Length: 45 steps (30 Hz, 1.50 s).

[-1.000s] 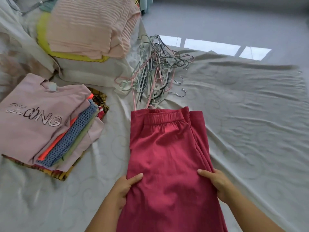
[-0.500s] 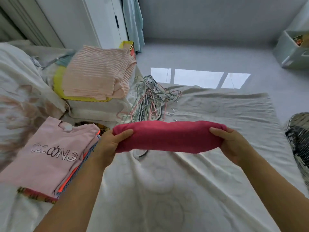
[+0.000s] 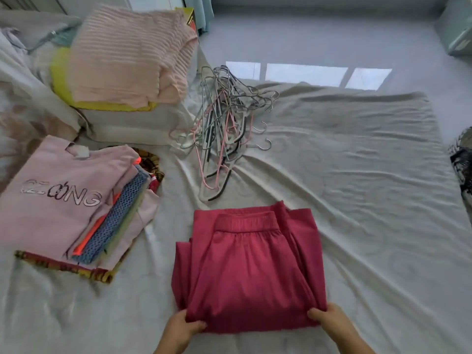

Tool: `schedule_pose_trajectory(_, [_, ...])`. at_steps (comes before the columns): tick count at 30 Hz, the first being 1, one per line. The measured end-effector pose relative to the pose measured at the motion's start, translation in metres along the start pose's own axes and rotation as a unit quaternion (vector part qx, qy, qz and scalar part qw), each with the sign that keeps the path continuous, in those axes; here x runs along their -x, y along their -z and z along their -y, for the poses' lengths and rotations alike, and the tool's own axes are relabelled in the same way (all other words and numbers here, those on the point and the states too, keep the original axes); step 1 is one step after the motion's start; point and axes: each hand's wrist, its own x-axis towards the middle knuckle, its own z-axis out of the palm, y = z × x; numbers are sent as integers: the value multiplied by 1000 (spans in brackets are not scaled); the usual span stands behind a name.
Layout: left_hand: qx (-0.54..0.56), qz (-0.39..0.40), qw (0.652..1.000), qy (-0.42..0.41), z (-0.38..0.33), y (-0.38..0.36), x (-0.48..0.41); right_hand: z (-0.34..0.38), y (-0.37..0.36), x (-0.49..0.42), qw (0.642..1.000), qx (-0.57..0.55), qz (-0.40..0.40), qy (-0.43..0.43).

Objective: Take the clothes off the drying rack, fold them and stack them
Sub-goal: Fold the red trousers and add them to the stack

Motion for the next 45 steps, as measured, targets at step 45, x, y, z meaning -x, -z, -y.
schedule_pose_trajectory(45, [142, -122, 974, 128, -38, -10, -26, 31, -21, -20, 996, -25, -83, -12])
